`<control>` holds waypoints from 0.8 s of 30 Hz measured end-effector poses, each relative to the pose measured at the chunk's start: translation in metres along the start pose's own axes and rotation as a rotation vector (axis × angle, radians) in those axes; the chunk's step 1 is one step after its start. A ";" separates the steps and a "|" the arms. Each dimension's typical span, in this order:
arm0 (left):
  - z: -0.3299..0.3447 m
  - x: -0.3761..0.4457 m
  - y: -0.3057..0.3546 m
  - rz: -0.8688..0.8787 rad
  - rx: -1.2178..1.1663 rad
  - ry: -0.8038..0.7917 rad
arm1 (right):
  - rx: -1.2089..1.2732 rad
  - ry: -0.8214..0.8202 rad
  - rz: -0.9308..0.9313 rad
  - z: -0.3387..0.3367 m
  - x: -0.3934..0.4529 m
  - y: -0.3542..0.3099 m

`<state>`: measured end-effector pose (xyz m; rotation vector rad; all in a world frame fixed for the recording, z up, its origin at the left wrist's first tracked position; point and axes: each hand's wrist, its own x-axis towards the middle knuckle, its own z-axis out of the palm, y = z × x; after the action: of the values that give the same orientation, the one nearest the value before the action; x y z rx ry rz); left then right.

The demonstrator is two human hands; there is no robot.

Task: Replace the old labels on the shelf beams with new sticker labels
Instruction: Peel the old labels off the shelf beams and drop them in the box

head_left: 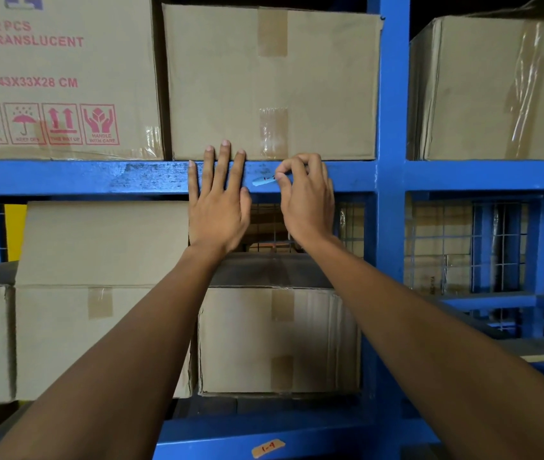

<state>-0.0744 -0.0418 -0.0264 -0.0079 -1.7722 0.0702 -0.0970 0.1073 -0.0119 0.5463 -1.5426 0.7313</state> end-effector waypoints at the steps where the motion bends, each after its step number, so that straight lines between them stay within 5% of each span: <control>1: 0.000 0.000 0.003 -0.016 0.001 0.002 | 0.013 0.014 0.020 -0.002 -0.001 0.002; 4: 0.003 0.000 0.013 -0.035 0.002 0.005 | 0.072 0.057 0.187 -0.017 0.000 0.017; 17: 0.024 -0.017 0.152 0.379 -0.094 -0.191 | 0.138 0.174 0.646 -0.111 -0.060 0.113; 24: 0.048 -0.098 0.207 0.510 -0.152 -0.286 | 0.139 -0.028 0.880 -0.157 -0.153 0.158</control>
<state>-0.1084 0.1583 -0.1426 -0.5861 -2.0188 0.3180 -0.0861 0.3176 -0.1819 -0.0635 -1.7555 1.5037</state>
